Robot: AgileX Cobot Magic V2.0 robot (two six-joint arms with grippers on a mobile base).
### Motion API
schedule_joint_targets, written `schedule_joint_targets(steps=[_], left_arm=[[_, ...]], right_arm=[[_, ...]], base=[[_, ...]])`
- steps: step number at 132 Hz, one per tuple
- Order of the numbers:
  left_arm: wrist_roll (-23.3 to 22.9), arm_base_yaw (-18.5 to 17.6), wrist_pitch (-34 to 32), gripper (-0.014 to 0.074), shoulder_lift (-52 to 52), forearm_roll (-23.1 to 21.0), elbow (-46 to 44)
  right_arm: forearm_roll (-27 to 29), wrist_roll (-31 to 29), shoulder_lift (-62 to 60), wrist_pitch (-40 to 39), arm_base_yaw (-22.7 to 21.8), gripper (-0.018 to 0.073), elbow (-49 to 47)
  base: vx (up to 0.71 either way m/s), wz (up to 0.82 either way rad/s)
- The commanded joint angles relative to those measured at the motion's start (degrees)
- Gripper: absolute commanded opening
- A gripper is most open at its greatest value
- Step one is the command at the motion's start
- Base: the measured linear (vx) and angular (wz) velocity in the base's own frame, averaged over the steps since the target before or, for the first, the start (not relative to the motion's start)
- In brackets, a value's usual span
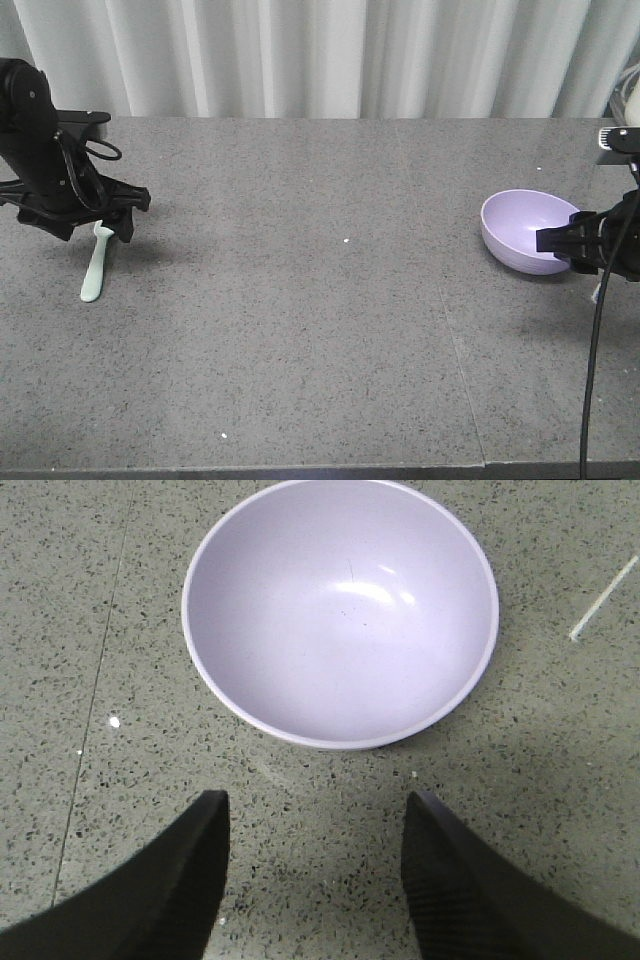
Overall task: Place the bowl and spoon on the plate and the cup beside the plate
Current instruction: 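Close the left gripper on the white spoon handle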
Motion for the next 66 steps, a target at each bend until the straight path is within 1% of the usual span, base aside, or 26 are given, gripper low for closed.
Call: schedule_joint_targets(steps=[1,35,51,66], left_arm=[[-2.6,-0.4,-0.7,0.0519,-2.4,2.4,-2.1],[-2.6,-0.4,-1.1,0.0519,-0.3,2.2,-2.1],[-4.1,-0.1,-1.5,0.0519,0.4,2.2,-2.1],[-4.4,1.0,-1.5,0.0519,1.0,0.1,-2.1]], right_arm=[[-0.9,0.0,-1.4,-3.2,-0.1,0.0395,-1.9],[-0.9,0.0,-1.4,-3.3,-0.1,0.0394,-1.9],[-0.9,0.0,-1.4,-3.3,-0.1,0.0393,-1.9],[-0.9,0.0,-1.4,-3.3,-0.1,0.0393,-1.8]], base=[[0.0,0.0],[0.0,0.0],[0.0,0.0],[0.0,0.0]])
